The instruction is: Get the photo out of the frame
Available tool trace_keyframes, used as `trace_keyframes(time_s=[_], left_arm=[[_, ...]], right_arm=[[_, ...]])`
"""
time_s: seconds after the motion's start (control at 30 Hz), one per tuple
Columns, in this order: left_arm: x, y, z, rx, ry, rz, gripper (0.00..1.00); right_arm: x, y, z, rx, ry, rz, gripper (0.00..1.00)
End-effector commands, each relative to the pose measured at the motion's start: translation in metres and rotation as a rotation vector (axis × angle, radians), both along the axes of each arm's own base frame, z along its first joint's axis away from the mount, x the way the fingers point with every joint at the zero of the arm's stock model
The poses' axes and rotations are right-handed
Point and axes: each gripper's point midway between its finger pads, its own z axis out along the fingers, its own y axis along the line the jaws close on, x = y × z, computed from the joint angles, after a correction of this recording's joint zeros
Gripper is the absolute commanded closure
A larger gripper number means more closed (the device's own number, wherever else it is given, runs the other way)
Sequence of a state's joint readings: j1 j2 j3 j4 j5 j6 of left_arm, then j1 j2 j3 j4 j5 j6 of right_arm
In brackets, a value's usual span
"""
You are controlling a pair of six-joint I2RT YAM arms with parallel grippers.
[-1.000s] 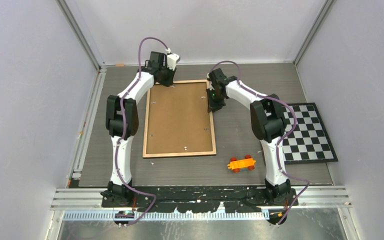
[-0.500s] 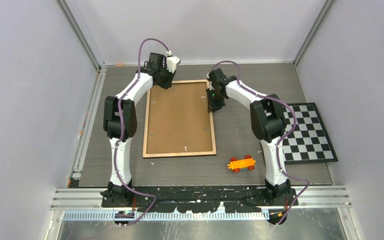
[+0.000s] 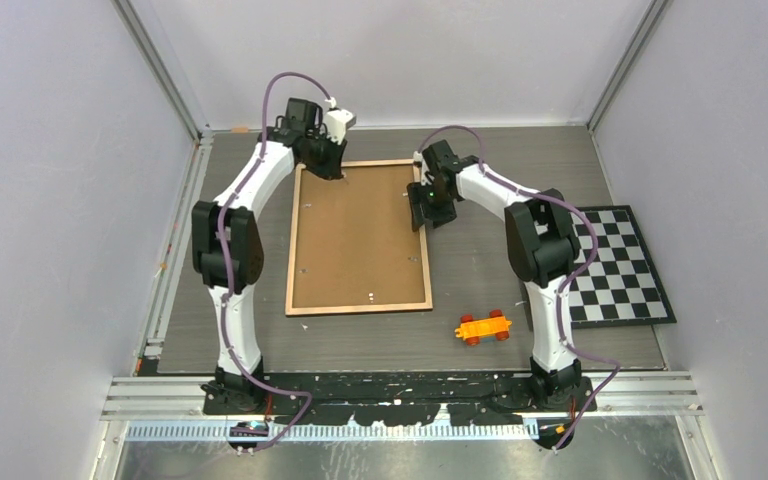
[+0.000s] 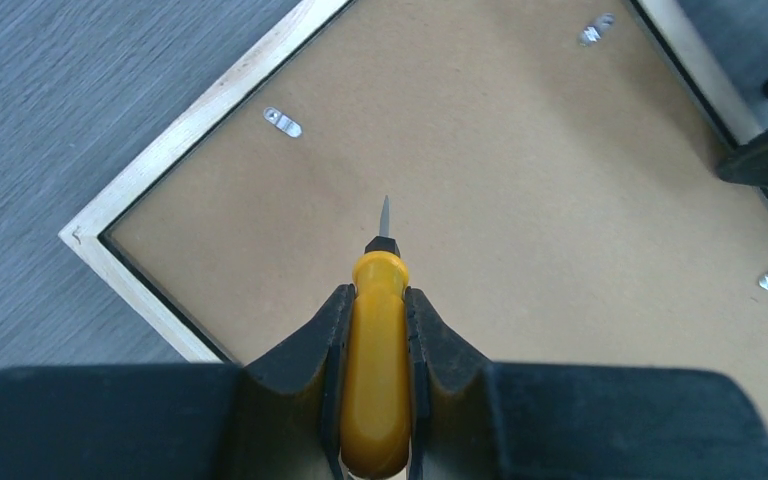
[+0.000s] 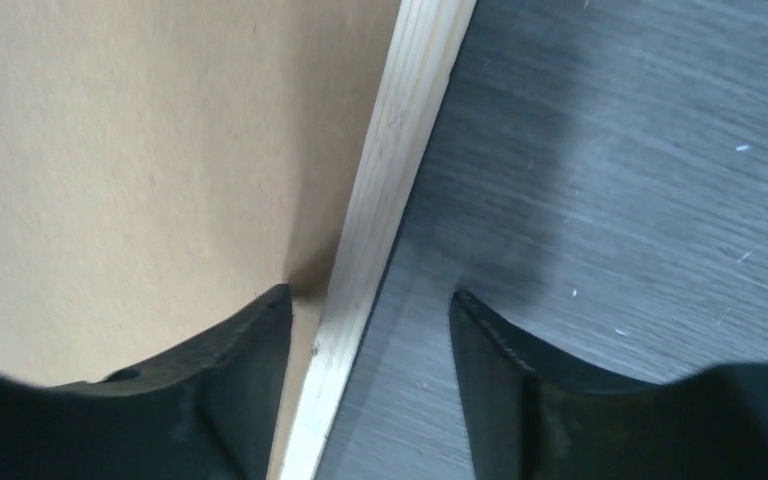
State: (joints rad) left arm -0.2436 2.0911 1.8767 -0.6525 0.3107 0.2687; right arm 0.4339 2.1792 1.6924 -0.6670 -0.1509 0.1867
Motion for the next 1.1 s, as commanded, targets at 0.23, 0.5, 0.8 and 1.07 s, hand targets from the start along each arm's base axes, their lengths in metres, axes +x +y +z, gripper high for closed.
trace_keyframes(time_s=[0.23,0.5,0.8,1.07], left_arm=[[-0.087,-0.015,0.074,-0.223,0.202,-0.117,1.00],[-0.139,-0.049,0.090,-0.440,0.453,-0.179,1.00],[-0.161,-0.061,0.096,-0.492,0.508,-0.211,1.00],[-0.177,-0.069,0.100,-0.519,0.552,-0.258,1.00]], right_arm=[[-0.021,0.015,0.125,0.149,-0.297,0.388,0.22],[-0.062,0.064,0.154,0.274,-0.356,0.697,0.24],[-0.089,0.100,0.155,0.320,-0.336,0.822,0.47],[-0.092,0.114,0.156,0.314,-0.369,0.858,0.61]])
